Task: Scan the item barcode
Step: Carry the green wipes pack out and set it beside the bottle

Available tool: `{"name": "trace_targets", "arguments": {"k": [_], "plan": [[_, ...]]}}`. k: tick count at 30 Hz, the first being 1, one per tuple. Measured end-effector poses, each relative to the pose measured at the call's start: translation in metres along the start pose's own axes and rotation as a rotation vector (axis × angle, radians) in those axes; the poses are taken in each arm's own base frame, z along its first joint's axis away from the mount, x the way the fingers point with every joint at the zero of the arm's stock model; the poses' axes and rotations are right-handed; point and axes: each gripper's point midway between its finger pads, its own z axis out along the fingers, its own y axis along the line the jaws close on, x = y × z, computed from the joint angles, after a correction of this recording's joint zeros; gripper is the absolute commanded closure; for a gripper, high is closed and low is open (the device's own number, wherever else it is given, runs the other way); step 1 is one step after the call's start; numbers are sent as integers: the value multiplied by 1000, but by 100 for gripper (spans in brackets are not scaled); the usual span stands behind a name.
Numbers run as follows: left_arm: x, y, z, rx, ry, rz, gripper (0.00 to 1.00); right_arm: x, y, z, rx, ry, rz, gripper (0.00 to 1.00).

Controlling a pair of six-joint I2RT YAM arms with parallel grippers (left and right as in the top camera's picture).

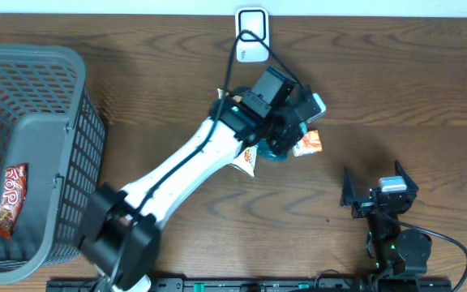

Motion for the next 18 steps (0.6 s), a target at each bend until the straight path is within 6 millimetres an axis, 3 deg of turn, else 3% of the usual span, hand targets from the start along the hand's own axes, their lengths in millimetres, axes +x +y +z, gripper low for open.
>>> {"name": "trace_targets", "arguments": {"k": [9,18], "plan": [[-37,35,44,-104,-181,81,93,0,0,0,-1,0,0,1],[-17,47,98,-105,-178,79,93,0,0,0,0,0,0,1]]}}
